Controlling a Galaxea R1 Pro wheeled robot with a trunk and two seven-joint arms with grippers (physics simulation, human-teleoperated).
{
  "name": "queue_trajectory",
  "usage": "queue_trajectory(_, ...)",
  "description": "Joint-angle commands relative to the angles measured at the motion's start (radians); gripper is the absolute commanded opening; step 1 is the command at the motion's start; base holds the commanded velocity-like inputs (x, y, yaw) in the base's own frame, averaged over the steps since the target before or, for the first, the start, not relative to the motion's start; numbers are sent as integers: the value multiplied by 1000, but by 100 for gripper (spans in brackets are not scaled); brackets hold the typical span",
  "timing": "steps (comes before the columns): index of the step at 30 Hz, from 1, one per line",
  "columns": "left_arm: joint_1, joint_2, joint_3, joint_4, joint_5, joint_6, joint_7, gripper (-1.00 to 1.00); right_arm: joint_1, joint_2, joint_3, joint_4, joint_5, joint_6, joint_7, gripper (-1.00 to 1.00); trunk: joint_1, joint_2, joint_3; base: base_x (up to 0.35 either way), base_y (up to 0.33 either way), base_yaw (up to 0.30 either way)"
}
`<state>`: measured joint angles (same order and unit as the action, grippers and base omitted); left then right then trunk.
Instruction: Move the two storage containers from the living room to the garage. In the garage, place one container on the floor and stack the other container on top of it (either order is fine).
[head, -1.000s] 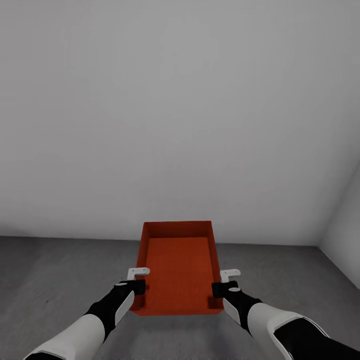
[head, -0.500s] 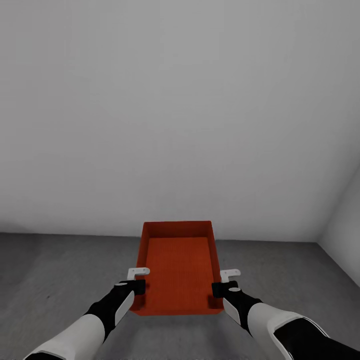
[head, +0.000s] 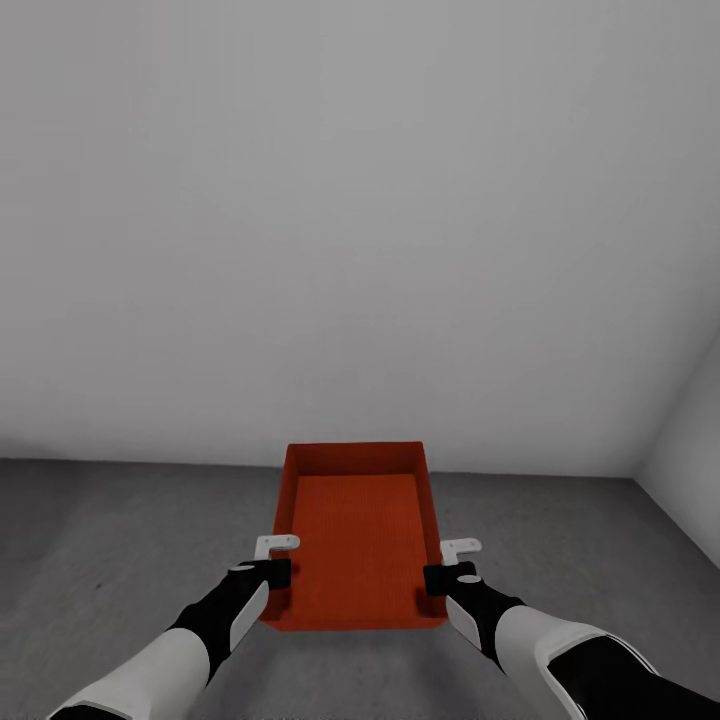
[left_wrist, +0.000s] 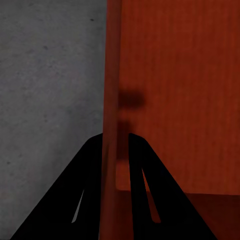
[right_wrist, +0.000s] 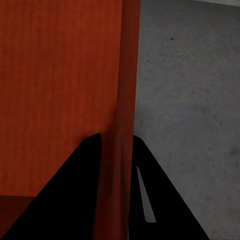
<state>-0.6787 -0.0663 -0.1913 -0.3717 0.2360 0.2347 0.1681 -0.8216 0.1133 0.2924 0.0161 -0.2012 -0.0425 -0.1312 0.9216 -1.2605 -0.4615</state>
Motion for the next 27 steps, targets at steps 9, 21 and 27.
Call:
queue_trajectory(9, -1, -6, 13, -26, -6, 10, 14, -100, -1, 0, -9, 4, -20, -6, -2, -100, 0, -1, -15, 0, 0, 0)
queue_trajectory(21, -1, -7, 13, -25, -6, 10, 14, -100, -1, 0, -9, 4, -20, -6, -2, -100, 0, -1, -34, 0, 0, 0)
queue_trajectory(27, -1, -7, 13, -24, -6, 11, 14, -100, -1, 0, -9, 4, -20, -6, -2, -100, 0, -1, -44, 0, 0, 0)
